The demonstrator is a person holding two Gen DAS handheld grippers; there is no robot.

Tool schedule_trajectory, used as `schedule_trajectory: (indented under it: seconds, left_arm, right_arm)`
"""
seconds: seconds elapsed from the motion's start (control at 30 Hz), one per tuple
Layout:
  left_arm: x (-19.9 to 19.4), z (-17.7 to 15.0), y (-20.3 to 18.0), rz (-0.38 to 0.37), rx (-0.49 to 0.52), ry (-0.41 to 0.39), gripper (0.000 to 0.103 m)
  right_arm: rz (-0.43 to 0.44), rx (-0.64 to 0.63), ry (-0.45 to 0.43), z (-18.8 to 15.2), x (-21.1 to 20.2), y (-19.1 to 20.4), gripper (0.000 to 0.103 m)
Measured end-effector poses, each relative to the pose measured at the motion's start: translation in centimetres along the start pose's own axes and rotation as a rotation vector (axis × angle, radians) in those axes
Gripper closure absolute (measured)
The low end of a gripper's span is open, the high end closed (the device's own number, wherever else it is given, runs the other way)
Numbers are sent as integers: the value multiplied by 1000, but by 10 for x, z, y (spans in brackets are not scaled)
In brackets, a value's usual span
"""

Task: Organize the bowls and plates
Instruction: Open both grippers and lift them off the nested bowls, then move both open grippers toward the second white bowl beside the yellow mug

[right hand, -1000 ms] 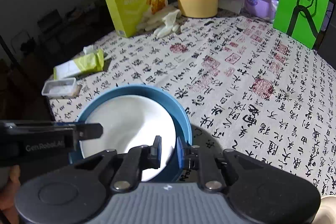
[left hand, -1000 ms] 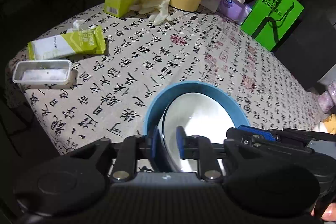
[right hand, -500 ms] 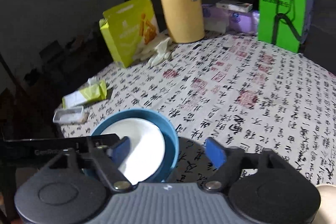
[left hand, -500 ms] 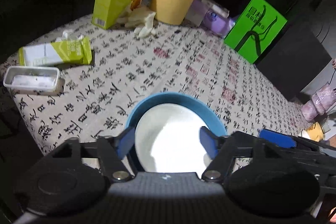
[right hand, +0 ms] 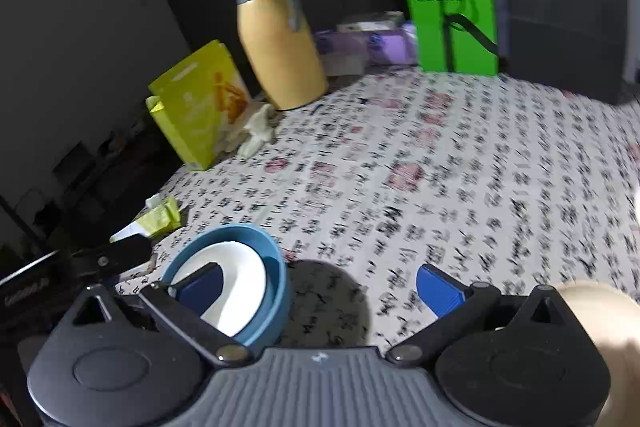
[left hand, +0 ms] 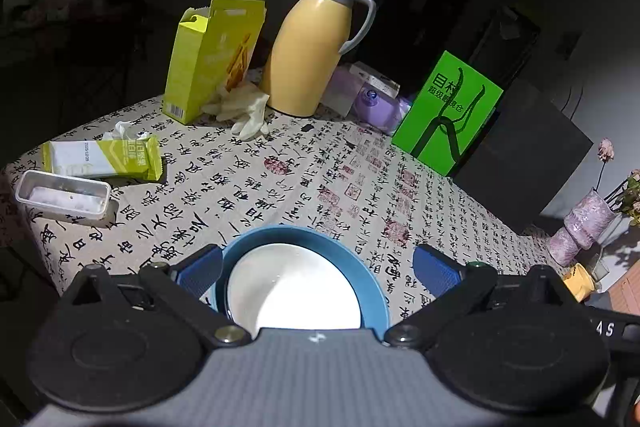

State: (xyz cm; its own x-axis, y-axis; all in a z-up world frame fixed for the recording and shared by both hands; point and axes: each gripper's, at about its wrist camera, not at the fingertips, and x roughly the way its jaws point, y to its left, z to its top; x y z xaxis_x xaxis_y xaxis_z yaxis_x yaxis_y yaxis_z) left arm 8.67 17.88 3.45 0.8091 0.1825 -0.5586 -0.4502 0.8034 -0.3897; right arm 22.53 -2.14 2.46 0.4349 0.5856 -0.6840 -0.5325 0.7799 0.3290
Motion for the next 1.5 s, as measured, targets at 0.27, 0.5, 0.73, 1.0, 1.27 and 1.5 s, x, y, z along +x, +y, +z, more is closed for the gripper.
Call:
schedule_trajectory:
  seconds: [0.27,0.5,0.73,1.0,1.27,1.5]
  left_arm:
    - [-1,-14,-15,-20,29,5,0]
    - [8,-20,-27,-22,44,42,0]
    - [14,-24,-45,-39,76,61,0]
    - [21,-31,-65,-46,104,77,0]
    - [25,-36,-88,-57,142,89,0]
    - [31,-40,-109,-64,173,100,0]
  right_arm:
    - [-45,128,-7,-8,-18,-37,0]
    - [-91,185,2,-11,-29,-62,0]
    - [-101,238,-13,-14,-44,-87,0]
    - [-104,263,-24,-15,-55,-108,0]
    - [-92,290,-38,-15,-65,-128,0]
    - [-89,304,-52,-14,-74,-145,0]
